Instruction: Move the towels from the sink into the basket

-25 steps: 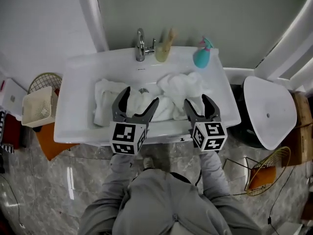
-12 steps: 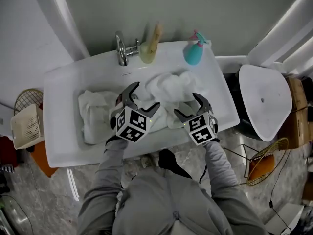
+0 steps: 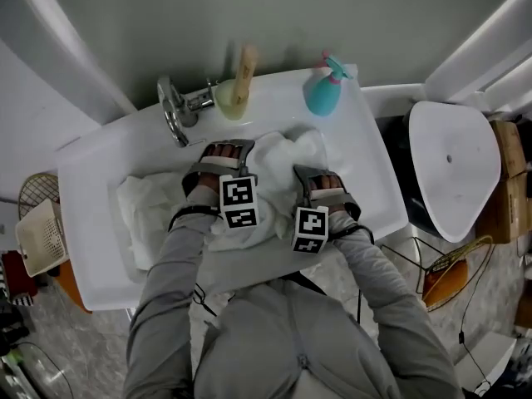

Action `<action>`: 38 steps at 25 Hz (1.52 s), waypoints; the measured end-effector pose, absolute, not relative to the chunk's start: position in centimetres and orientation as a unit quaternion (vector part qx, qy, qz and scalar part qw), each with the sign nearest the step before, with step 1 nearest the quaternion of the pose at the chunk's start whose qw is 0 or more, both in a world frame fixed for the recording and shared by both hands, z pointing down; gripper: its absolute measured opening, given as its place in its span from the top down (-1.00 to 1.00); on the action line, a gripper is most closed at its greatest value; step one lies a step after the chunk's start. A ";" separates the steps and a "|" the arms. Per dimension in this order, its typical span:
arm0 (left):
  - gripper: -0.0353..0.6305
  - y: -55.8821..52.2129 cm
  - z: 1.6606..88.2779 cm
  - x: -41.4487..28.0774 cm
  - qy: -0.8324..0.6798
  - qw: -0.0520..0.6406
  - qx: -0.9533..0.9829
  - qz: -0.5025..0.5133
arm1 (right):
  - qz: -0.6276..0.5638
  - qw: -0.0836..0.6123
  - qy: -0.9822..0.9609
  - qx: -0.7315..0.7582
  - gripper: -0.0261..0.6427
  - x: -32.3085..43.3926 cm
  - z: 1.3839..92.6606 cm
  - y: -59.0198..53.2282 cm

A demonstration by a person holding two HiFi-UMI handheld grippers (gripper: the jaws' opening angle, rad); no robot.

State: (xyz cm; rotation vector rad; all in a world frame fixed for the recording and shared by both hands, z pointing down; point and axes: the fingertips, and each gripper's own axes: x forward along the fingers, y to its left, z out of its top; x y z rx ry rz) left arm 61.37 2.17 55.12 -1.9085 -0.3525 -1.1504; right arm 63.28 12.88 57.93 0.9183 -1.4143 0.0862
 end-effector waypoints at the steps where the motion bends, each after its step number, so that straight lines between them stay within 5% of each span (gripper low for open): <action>1: -0.57 2.2 56.0 61.8 -0.158 0.428 -0.756 -0.470 | 0.037 0.670 -0.622 0.403 -0.76 63.5 58.5 12.6; 21: -0.65 4.8 66.3 63.4 -0.338 0.382 -0.674 -0.535 | 0.107 0.757 -0.574 0.294 -0.72 64.9 65.4 11.5; 25: -0.44 5.2 66.4 62.9 -0.348 0.374 -0.674 -0.534 | 0.101 0.765 -0.566 0.291 -0.43 65.1 65.4 11.4; 27: -0.32 5.3 66.4 62.6 -0.350 0.377 -0.671 -0.534 | 0.066 0.770 -0.556 0.306 0.17 65.6 65.0 10.6; 28: -0.27 5.4 66.4 62.5 -0.350 0.378 -0.670 -0.534 | 0.056 0.772 -0.553 0.309 0.24 65.8 64.9 10.3; 38: 0.34 4.9 64.7 62.0 -0.300 0.370 -0.707 -0.522 | 0.020 0.754 -0.555 0.351 0.43 66.0 63.2 9.3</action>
